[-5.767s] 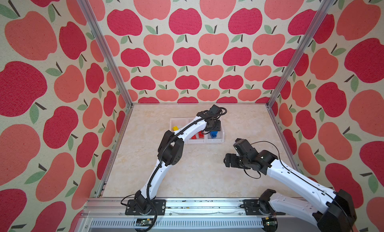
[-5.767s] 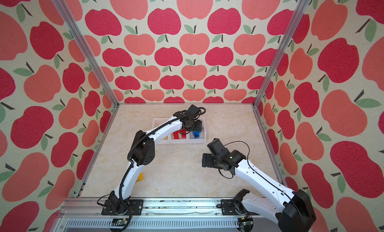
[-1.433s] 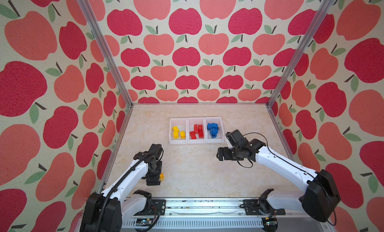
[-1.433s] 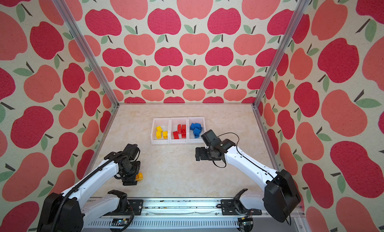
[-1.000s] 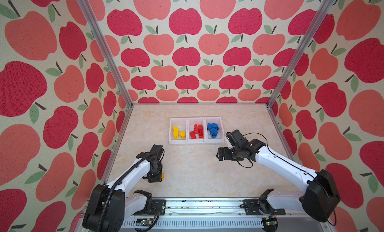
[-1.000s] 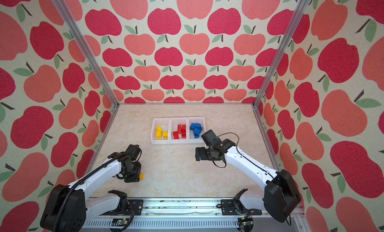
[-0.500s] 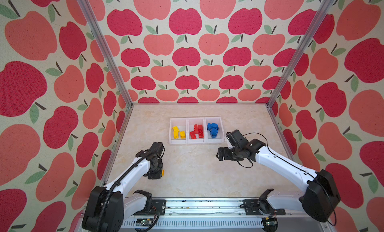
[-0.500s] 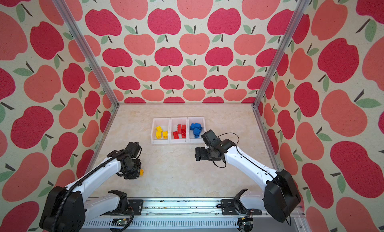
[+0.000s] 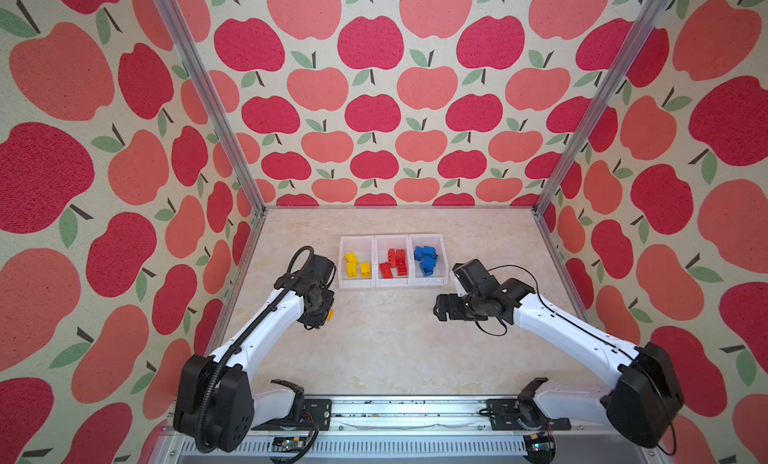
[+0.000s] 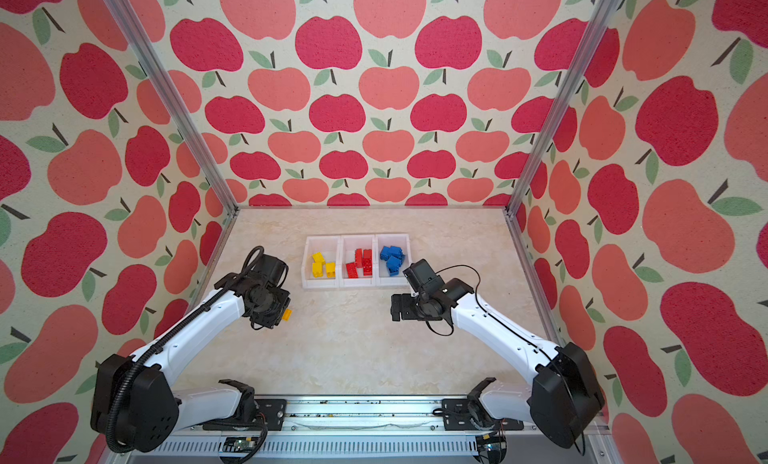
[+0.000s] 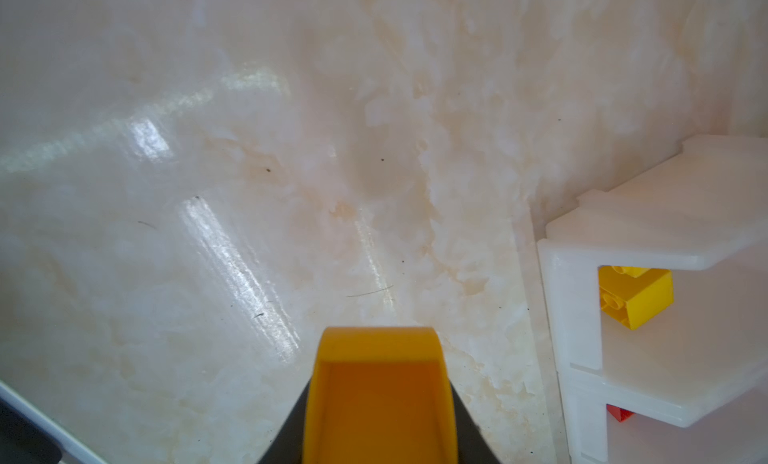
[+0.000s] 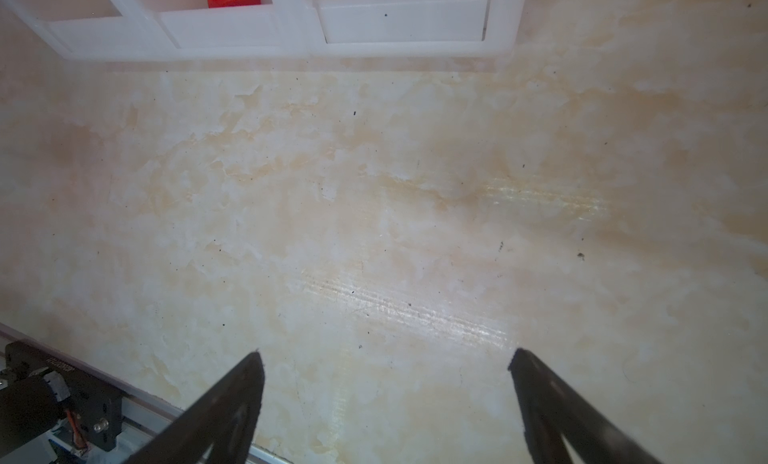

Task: Sort the legos into containers by color
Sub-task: 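Carry the yellow brick with the left gripper over the yellow compartment, then open the left gripper to release the yellow brick into the compartment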

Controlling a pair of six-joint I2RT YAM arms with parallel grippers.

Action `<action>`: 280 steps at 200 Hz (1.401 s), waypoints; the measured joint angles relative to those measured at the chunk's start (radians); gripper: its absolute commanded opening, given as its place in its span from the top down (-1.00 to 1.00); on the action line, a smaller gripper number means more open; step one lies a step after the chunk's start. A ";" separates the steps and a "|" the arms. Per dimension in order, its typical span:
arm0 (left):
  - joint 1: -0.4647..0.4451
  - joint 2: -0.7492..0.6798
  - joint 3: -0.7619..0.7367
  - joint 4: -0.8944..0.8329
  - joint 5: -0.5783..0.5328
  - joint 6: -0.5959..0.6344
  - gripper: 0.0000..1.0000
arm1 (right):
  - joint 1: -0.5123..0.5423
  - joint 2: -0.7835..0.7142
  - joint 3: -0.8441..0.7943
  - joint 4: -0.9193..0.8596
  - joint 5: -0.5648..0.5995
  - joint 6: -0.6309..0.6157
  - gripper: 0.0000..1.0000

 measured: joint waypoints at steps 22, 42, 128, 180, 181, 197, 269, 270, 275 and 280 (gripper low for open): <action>-0.003 0.092 0.131 -0.007 -0.017 0.135 0.38 | 0.000 -0.011 -0.002 -0.002 0.000 0.000 -0.90; -0.015 0.188 0.250 -0.007 -0.032 0.257 0.39 | 0.000 -0.020 -0.003 -0.006 0.000 0.000 -0.90; -0.092 0.524 0.614 0.049 -0.131 0.622 0.38 | 0.000 -0.039 -0.008 -0.015 0.003 0.000 -0.90; -0.096 0.687 0.734 0.073 -0.145 0.748 0.38 | 0.000 -0.045 -0.017 -0.015 0.003 0.001 -0.91; -0.096 0.689 0.734 0.074 -0.145 0.750 0.38 | 0.000 -0.045 -0.018 -0.015 0.003 0.001 -0.91; -0.096 0.715 0.736 0.089 -0.143 0.777 0.38 | 0.000 -0.048 -0.022 -0.018 0.003 0.001 -0.90; -0.094 0.739 0.736 0.192 -0.112 0.873 0.24 | 0.000 -0.054 -0.023 -0.026 0.004 0.009 -0.91; -0.094 0.739 0.736 0.192 -0.111 0.874 0.24 | 0.000 -0.054 -0.023 -0.026 0.004 0.009 -0.91; -0.093 0.739 0.736 0.197 -0.108 0.875 0.23 | 0.000 -0.054 -0.023 -0.026 0.004 0.009 -0.91; -0.092 0.740 0.736 0.201 -0.103 0.878 0.22 | 0.000 -0.054 -0.023 -0.026 0.004 0.010 -0.91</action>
